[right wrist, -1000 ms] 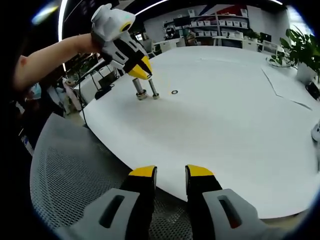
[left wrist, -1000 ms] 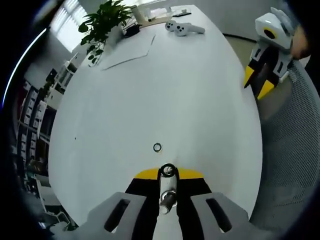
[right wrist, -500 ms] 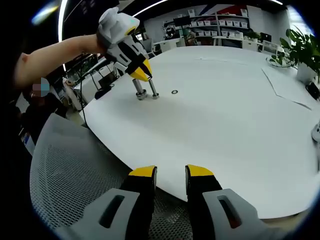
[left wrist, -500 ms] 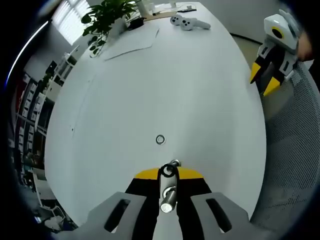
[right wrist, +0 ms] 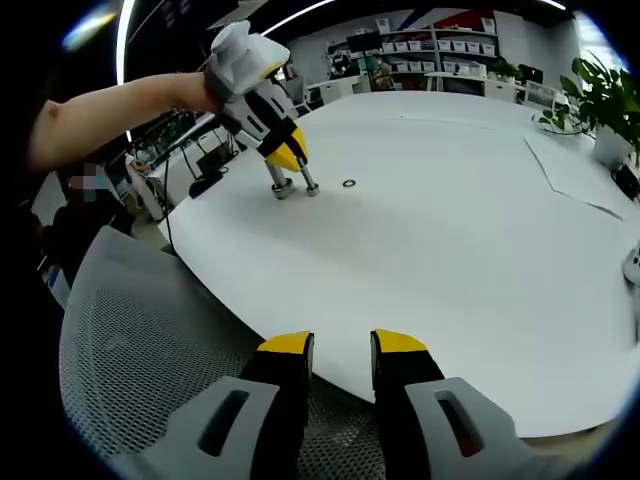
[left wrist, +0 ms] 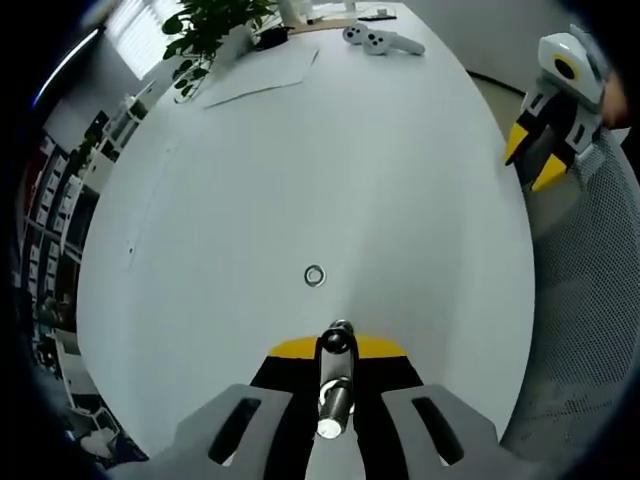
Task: Place the washer onto the threaded stud by aligning its center hole with the stud, sliding it down to the base, and recovering from edge contact or off-axis alignment until the washer reaches the visible bottom stop.
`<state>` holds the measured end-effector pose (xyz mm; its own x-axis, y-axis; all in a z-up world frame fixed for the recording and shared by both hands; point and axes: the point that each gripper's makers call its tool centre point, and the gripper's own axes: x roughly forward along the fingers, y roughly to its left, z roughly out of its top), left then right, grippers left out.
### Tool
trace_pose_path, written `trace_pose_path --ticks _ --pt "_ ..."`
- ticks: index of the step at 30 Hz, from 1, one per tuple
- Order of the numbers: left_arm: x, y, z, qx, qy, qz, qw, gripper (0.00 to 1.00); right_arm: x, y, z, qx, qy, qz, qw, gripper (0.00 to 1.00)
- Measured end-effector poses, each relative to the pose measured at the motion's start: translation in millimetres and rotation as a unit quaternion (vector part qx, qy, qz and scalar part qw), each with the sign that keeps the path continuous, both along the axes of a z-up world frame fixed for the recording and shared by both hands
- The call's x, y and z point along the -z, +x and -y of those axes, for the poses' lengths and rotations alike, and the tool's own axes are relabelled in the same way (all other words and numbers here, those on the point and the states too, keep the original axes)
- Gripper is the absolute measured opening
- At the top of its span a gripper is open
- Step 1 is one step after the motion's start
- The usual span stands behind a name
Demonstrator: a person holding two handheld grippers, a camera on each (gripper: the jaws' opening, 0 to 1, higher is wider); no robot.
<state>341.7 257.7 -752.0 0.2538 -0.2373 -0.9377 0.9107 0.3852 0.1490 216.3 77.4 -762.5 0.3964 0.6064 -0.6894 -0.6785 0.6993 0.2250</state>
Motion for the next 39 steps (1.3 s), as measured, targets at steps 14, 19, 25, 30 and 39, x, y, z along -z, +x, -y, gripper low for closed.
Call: trace_pose_path --ticks 14,19,25,30,39 --pt "20.2 3.7 0 0.004 0.011 -0.021 0.9997 0.08 1.0 1 1 0.004 -0.002 -0.002 1.0 0.25" --pt "24.3 3.3 -1 0.008 0.017 -0.023 0.9996 0.08 1.1 1 1 0.005 -0.002 -0.002 1.0 0.25" --pt "31.6 2.3 -2 0.008 0.025 -0.03 0.9992 0.08 1.5 1 1 0.004 -0.003 -0.002 1.0 0.25" --pt "31.6 2.6 -1 0.006 0.024 -0.03 0.9993 0.08 0.9 1 1 0.005 -0.002 -0.001 1.0 0.25" --pt "32.8 -2.8 6 0.001 0.014 -0.038 0.9992 0.08 0.4 0 0 0.003 0.0 -0.001 1.0 0.25"
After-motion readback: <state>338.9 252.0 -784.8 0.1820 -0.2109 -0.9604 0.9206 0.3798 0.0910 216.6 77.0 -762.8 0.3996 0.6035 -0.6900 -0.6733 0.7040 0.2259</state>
